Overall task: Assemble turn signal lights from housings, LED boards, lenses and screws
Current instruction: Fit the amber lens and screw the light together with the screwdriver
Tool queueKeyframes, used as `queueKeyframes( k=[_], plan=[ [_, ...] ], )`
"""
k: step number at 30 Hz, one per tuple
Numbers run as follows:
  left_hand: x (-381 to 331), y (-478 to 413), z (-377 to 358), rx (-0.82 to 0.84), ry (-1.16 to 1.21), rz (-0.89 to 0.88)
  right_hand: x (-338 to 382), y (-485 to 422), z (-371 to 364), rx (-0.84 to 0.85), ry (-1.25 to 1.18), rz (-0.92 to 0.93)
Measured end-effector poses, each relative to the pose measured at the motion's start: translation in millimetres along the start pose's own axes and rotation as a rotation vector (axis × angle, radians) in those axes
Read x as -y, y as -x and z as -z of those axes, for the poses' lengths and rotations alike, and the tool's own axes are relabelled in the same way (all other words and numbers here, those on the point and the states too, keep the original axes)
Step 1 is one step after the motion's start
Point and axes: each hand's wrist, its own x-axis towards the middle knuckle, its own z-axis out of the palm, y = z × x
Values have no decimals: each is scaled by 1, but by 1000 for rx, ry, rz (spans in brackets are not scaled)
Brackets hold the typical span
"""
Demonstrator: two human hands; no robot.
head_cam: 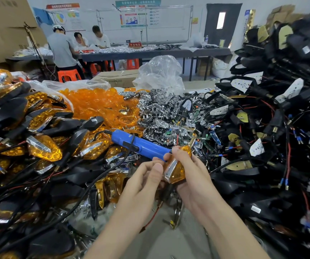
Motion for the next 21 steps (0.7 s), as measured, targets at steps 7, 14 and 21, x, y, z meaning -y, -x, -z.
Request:
queueKeyframes(
  k=[7, 14, 21],
  plan=[
    [-5, -1, 2, 169, 375, 220, -5, 0, 3, 54, 161, 51],
    [-9, -3, 5, 201, 482, 351, -7, 2, 1, 40, 391, 56],
    [-13, -1, 1, 149, 516, 427, -7, 5, -2, 60, 465, 100]
  ],
)
